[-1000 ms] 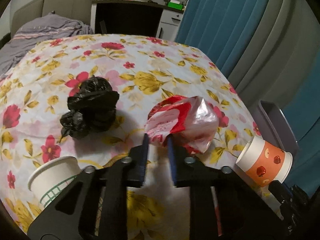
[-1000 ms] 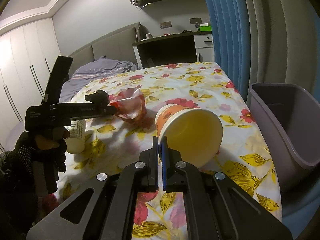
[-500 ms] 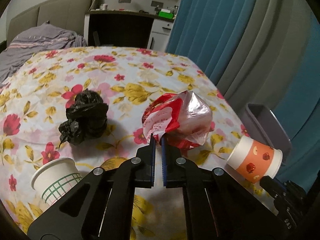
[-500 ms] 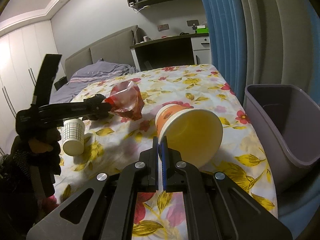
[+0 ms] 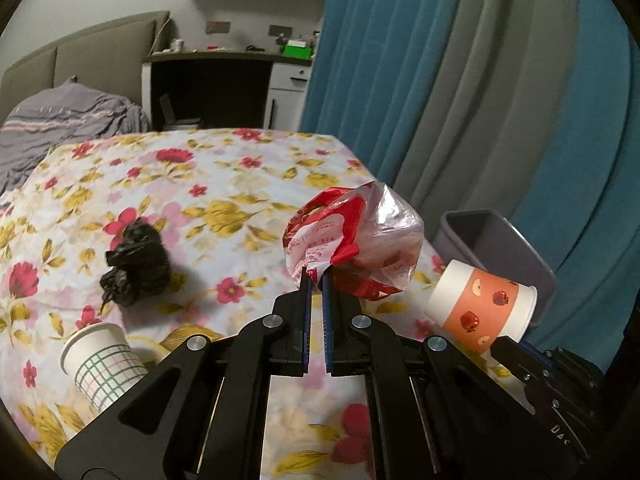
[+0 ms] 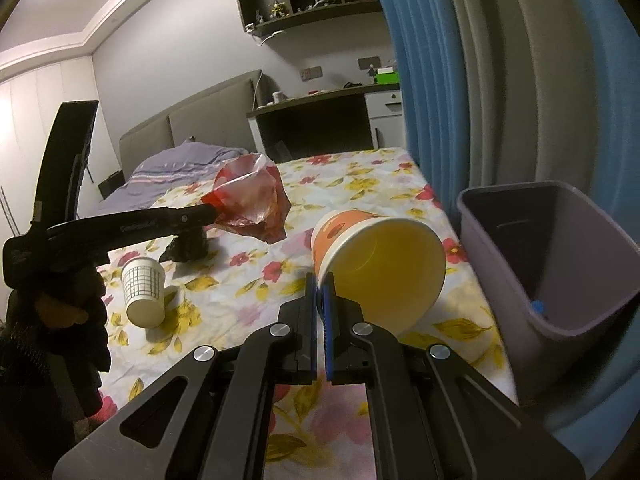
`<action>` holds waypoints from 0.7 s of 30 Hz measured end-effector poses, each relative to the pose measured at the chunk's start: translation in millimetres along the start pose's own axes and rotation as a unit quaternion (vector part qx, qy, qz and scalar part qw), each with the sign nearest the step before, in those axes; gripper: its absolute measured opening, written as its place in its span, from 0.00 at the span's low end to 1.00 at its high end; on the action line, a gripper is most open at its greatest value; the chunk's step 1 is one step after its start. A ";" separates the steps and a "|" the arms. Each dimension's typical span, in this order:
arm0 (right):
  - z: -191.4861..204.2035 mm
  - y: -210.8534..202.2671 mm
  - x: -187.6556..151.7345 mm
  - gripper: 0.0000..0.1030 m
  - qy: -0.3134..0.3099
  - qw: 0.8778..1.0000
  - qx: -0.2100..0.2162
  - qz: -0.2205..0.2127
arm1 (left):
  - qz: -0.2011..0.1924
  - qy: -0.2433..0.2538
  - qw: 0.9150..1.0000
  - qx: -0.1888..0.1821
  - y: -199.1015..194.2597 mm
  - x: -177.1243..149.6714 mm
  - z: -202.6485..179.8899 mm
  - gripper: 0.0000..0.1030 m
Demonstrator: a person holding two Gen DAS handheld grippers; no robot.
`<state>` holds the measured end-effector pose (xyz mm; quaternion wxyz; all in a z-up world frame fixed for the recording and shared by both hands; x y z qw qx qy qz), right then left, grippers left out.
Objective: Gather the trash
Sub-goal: 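Carry the orange cup and red plastic bag over the grey bin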
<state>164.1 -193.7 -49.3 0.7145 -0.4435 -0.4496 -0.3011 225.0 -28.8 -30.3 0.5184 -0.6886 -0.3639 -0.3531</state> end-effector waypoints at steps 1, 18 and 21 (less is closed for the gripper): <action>-2.2 -1.9 1.4 0.03 0.001 1.000 -0.002 -0.002 | -0.001 0.003 1.000 -0.004 -0.3 0.9 -5.4 0.04; -112.7 -36.2 32.5 0.03 0.019 0.988 -0.153 -0.033 | 0.032 0.049 0.991 -0.120 59.5 6.1 -154.5 0.04; -130.7 -30.7 28.6 0.03 0.021 0.985 -0.172 -0.023 | 0.043 0.058 0.989 -0.127 77.9 3.5 -175.5 0.04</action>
Point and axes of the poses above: each gripper's, at about its wrist camera, not at the fingertips, and y roughly the way its jaws point, z to its left, x to its top, the point moved 5 cm from there along y, roughly the way its jaws point, and after that the axes turned 9 degrees about -z, right-handed, at the moved point
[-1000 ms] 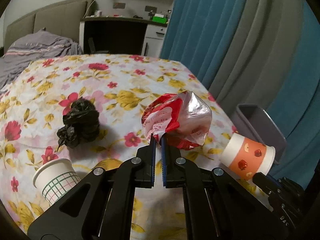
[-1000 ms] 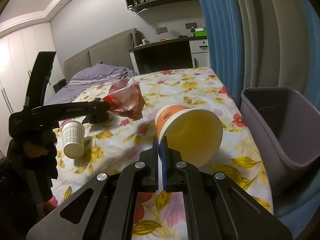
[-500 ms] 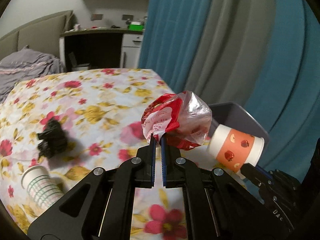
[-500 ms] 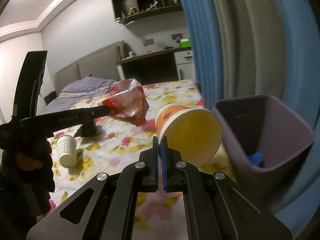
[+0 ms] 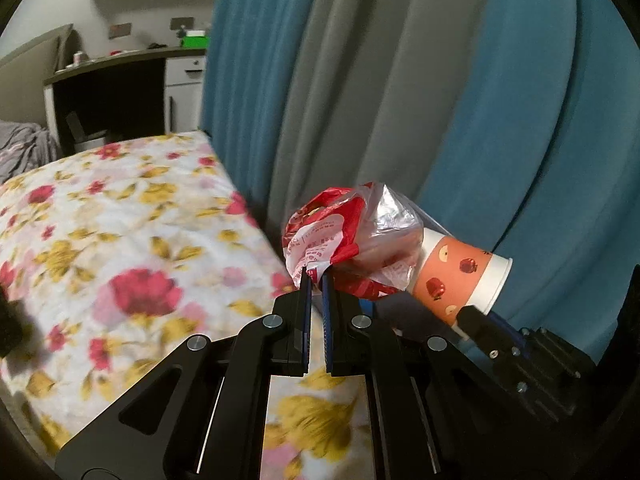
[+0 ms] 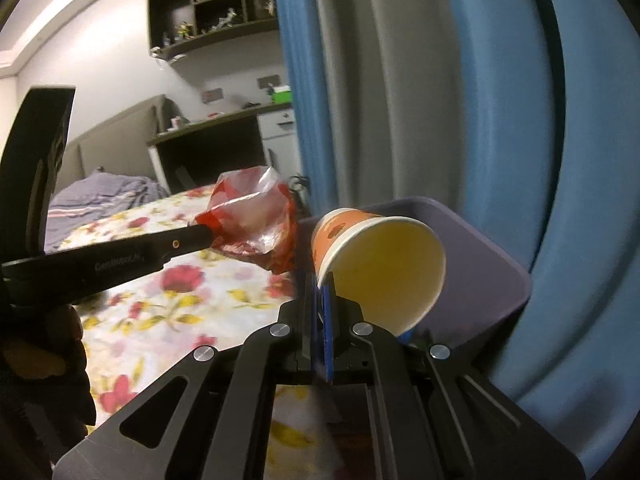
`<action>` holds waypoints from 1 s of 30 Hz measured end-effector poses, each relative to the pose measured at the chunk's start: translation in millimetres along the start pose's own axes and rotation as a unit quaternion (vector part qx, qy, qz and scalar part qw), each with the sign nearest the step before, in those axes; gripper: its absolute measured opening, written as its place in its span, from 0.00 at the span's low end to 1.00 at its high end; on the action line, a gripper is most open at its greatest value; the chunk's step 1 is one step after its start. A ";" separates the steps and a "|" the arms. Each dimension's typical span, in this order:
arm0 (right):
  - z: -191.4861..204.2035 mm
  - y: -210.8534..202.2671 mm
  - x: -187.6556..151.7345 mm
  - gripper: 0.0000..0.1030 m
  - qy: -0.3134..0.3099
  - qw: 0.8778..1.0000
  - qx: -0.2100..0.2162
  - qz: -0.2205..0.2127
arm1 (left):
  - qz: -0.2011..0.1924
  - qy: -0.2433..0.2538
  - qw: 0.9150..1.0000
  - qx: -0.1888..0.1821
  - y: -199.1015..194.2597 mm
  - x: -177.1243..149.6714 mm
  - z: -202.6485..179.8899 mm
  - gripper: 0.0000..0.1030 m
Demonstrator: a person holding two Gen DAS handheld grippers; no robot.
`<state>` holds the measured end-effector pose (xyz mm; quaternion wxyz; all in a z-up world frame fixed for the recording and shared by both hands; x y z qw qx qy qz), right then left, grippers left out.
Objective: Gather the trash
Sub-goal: 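Carry the orange cup and red plastic bag over the grey bin, then open both tools to drop the cup and bag into the bin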
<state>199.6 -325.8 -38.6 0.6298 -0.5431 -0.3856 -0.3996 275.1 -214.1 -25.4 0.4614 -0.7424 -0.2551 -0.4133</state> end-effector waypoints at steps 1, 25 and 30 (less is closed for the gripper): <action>-3.4 2.7 -1.1 0.03 0.001 1.000 -0.003 0.003 | 0.004 0.003 1.000 -0.001 7.9 0.3 -4.5 0.04; -34.4 38.2 -27.7 0.04 0.009 0.998 -0.028 0.060 | 0.076 -0.005 0.997 -0.020 85.4 -21.2 -29.1 0.05; -34.1 39.4 -29.1 0.04 0.009 0.998 -0.028 0.063 | 0.075 -0.008 0.997 -0.033 84.5 -21.8 -30.2 0.09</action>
Point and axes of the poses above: each gripper's, at about its wrist camera, not at the fingertips, and y roughly the way its jaws point, z to its left, x to its top, the point moved 5 cm from there along y, roughly the way its jaws point, and after that the axes turned 9 degrees about -z, right-handed, at the moved point
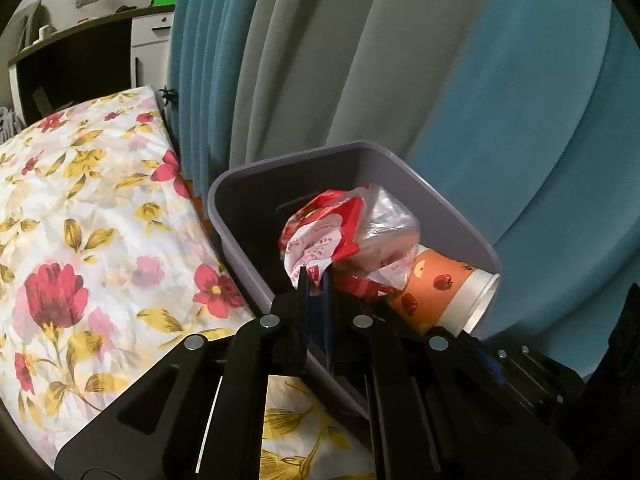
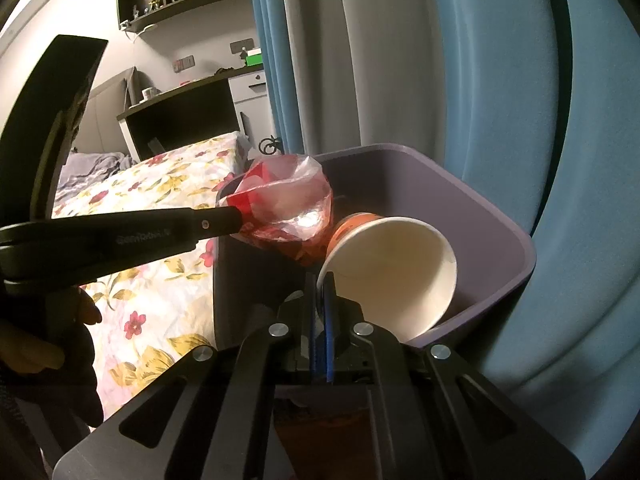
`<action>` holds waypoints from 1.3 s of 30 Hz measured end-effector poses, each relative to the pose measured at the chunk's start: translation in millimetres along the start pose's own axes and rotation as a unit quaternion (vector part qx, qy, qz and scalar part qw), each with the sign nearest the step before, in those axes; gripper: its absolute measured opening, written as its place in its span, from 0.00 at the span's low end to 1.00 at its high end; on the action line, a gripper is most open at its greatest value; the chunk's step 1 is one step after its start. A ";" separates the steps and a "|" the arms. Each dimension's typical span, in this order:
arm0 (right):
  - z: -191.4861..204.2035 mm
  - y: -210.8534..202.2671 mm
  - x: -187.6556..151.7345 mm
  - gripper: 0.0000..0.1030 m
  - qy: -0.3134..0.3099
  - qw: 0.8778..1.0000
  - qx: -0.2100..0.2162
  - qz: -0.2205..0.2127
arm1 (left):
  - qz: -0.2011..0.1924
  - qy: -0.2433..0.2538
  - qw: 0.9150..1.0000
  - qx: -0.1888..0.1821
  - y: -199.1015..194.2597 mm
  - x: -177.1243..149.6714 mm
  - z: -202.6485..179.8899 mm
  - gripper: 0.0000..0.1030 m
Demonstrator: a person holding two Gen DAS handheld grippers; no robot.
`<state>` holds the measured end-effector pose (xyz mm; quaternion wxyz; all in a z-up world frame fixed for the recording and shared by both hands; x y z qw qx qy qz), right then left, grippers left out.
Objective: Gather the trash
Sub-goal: 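Open both tools to drop the cup and bag into the bin, then move both open tools back over the bed toward the remaining trash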
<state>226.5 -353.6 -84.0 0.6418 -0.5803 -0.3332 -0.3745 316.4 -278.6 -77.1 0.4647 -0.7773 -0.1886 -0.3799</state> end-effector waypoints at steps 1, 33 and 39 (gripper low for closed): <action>-1.0 1.8 1.6 0.04 0.002 1.000 0.001 0.001 | -0.001 -0.001 1.000 -0.003 -0.7 0.5 0.2 0.12; 34.4 -63.2 15.3 0.79 0.020 0.996 -0.012 -0.082 | -0.104 0.004 0.980 0.169 -150.1 -36.1 60.5 0.78; 58.1 -70.7 13.8 0.80 0.012 0.996 -0.004 -0.088 | -0.115 -0.005 0.975 0.188 -178.5 -47.0 76.4 0.78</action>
Point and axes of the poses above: each gripper's, at about its wrist camera, not at the fingertips, and y roughly the way its jaws point, z to its left, x to its top, the point moved 5 cm from there along y, roughly the way its jaws point, and after that the axes turned 9 degrees about -z, right-handed, at the moved point
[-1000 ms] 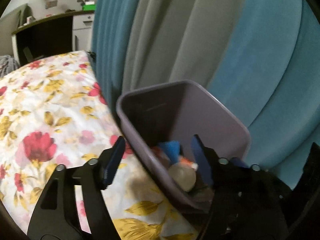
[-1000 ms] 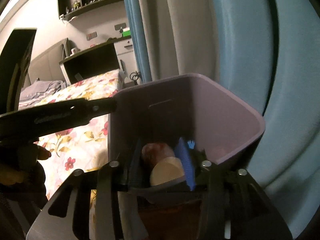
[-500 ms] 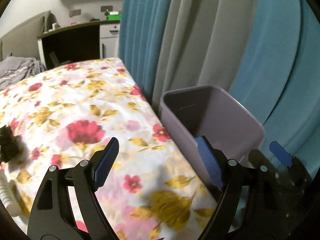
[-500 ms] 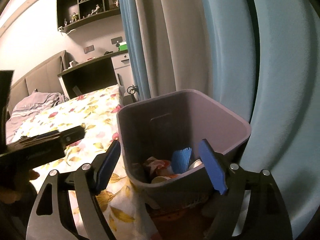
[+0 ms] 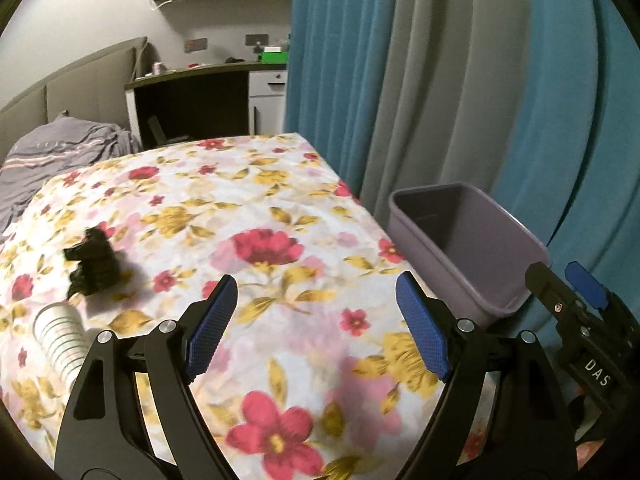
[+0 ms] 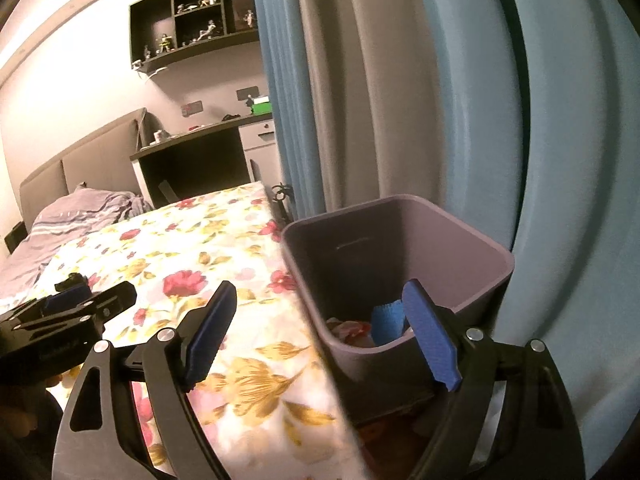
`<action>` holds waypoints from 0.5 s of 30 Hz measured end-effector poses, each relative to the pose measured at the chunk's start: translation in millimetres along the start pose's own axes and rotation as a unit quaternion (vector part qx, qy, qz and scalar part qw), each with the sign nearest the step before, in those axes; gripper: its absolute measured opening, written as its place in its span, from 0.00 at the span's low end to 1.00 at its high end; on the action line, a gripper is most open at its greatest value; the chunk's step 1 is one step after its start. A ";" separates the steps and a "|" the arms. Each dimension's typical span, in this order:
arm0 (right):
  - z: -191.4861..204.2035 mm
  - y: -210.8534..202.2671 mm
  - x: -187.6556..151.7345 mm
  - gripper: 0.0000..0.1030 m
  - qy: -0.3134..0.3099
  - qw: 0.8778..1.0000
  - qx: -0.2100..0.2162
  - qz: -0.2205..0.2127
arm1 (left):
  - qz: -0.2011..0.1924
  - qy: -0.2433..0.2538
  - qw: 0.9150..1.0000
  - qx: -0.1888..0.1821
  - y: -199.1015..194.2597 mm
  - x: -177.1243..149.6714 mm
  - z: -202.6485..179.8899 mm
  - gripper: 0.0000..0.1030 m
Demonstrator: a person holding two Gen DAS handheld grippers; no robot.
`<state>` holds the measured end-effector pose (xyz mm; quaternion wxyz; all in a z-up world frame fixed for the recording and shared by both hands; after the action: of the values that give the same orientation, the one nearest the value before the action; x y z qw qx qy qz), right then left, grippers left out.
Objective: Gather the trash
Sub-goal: 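Move both open tools back over the bed toward the remaining trash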
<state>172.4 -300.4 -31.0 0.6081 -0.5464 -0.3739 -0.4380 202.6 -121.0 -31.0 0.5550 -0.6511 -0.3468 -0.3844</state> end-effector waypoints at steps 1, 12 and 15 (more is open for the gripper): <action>3.1 -1.9 -0.8 0.80 -0.001 1.000 0.002 0.000 | -0.002 -0.001 1.000 0.005 -4.0 -0.8 5.2 0.78; 49.0 -9.0 -11.5 0.82 -0.018 0.999 0.030 0.007 | -0.024 -0.014 0.997 0.067 -40.4 -13.7 61.4 0.78; 62.5 -10.0 -15.0 0.83 -0.023 0.999 0.040 0.011 | -0.027 -0.019 0.994 0.102 -51.1 -20.6 84.8 0.78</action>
<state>159.5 -236.7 -33.9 0.6258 -0.5356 -0.3990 -0.4029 158.0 -30.3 -33.4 0.6014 -0.5888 -0.4117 -0.3495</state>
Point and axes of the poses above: each gripper's, at about its wrist camera, not at the fingertips, and y roughly the way its jaws point, z to its left, x to its top, the point moved 5 cm from there along y, roughly the way its jaws point, and after that the axes turned 9 degrees about -z, right-handed, at the moved point
